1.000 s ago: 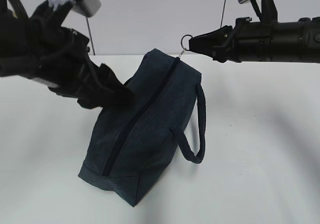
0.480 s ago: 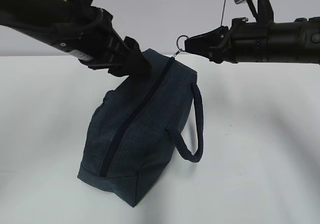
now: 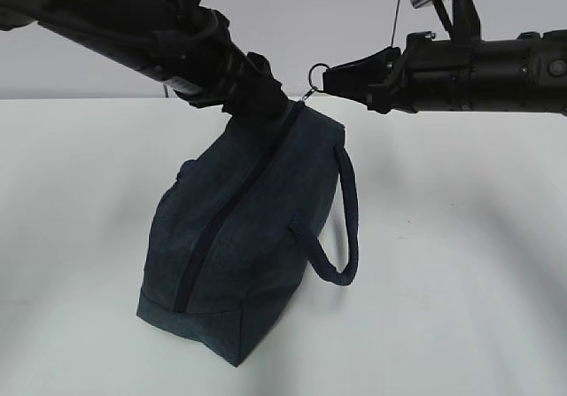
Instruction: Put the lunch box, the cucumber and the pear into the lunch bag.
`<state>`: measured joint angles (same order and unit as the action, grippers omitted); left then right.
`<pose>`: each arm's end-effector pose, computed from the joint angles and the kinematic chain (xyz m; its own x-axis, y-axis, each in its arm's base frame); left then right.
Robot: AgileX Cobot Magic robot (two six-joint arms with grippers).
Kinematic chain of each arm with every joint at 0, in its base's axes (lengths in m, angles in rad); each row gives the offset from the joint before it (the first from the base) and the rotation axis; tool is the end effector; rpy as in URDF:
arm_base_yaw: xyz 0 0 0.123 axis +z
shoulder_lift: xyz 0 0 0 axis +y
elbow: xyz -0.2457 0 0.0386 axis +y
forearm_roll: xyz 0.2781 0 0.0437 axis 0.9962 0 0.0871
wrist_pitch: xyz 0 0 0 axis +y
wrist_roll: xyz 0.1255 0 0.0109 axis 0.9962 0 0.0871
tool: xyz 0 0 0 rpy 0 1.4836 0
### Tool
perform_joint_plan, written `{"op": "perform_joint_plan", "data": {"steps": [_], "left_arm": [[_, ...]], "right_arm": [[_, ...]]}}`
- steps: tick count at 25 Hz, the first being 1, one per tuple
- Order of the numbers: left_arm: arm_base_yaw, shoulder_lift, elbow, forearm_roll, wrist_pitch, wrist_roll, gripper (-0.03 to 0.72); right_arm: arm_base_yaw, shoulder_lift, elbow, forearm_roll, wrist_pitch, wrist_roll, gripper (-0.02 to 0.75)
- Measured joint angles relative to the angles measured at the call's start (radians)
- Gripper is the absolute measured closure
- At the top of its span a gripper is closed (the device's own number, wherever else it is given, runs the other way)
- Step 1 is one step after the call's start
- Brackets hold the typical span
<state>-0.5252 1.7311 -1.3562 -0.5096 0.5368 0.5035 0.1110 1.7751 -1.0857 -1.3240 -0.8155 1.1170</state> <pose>0.3648 -0.2478 0.2135 -0.5637 0.3890 -0.7287 0.6735 0.7272 -0.1327 0.4015 0.1342 0.1821 -0.2626 -0.1016 -0.9595 -0.7686 0.6233 0.1444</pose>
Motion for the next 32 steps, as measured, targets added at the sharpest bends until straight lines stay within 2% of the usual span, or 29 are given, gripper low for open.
{"op": "perform_joint_plan", "data": {"steps": [6, 8, 11, 13, 21, 32], "left_arm": [[0.0, 0.031, -0.002, 0.001, -0.013, 0.0, 0.406], [0.0, 0.032, -0.002, 0.002, -0.02, -0.001, 0.471], [0.0, 0.033, -0.002, 0.021, -0.022, -0.004, 0.61], [0.0, 0.033, -0.002, 0.031, -0.022, -0.004, 0.648], [0.0, 0.033, -0.002, 0.047, -0.018, -0.004, 0.664], [0.0, 0.033, -0.003, 0.063, 0.001, -0.004, 0.664]], "right_arm": [[0.0, 0.0, 0.0, -0.004, 0.0, 0.002, 0.738], [0.0, 0.0, 0.0, -0.006, 0.0, 0.002, 0.738], [0.0, 0.0, 0.0, -0.01, 0.0, 0.002, 0.738], [0.0, 0.0, 0.0, -0.01, 0.0, 0.002, 0.738], [0.0, 0.038, 0.0, 0.027, -0.002, 0.002, 0.738], [0.002, 0.068, -0.008, 0.139, -0.002, -0.056, 0.738]]}}
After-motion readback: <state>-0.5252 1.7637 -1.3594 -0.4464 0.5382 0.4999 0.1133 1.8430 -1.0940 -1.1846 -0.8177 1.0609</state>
